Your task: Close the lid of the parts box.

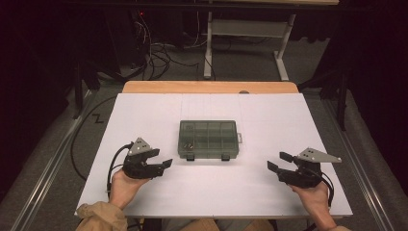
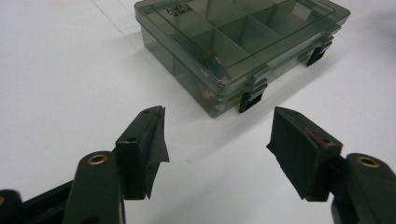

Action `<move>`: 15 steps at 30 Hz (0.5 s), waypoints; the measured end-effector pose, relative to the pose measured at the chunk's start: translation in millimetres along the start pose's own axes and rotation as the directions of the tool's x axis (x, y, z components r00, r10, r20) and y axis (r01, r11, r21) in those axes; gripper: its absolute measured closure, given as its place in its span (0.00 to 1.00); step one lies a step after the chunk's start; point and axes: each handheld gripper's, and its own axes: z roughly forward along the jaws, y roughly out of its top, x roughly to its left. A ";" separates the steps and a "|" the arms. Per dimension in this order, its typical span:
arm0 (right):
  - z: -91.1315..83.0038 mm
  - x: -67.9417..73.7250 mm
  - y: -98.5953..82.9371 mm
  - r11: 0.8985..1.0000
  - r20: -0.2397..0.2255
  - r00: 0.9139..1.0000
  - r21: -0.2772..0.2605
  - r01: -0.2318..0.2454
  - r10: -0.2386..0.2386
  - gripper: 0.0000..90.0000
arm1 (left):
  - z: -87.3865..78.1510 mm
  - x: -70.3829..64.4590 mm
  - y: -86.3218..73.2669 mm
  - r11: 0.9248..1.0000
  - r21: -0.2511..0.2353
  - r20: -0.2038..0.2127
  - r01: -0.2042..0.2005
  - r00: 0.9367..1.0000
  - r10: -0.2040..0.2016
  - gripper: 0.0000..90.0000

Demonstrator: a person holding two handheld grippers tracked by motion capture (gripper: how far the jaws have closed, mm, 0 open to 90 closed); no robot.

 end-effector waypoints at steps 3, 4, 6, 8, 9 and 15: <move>-0.9 -0.8 -3.5 1.000 0.004 1.000 -0.002 -0.007 0.007 0.40 | -0.5 0.5 -2.7 1.000 0.000 0.006 0.004 1.000 -0.004 0.39; -0.8 -1.2 -4.7 1.000 0.004 1.000 -0.001 -0.004 0.004 0.40 | -0.3 0.5 -3.6 1.000 -0.002 0.005 0.007 1.000 -0.007 0.39; -1.2 -1.6 -7.3 1.000 0.005 1.000 -0.001 -0.002 0.002 0.39 | -0.4 0.7 -4.5 1.000 -0.002 0.004 0.006 1.000 -0.006 0.39; -1.6 -1.9 -9.6 1.000 0.005 1.000 -0.005 -0.001 0.001 0.38 | -1.1 0.5 -5.6 1.000 -0.011 0.005 0.006 1.000 -0.006 0.39; -2.0 -2.1 -10.7 1.000 0.006 1.000 -0.009 -0.001 0.002 0.38 | -1.4 0.5 -6.3 1.000 -0.015 0.005 0.006 1.000 -0.006 0.39; -2.0 -3.0 -16.6 0.999 0.012 1.000 -0.031 -0.012 0.012 0.38 | -0.9 1.2 -12.7 1.000 -0.024 0.003 0.017 1.000 -0.017 0.39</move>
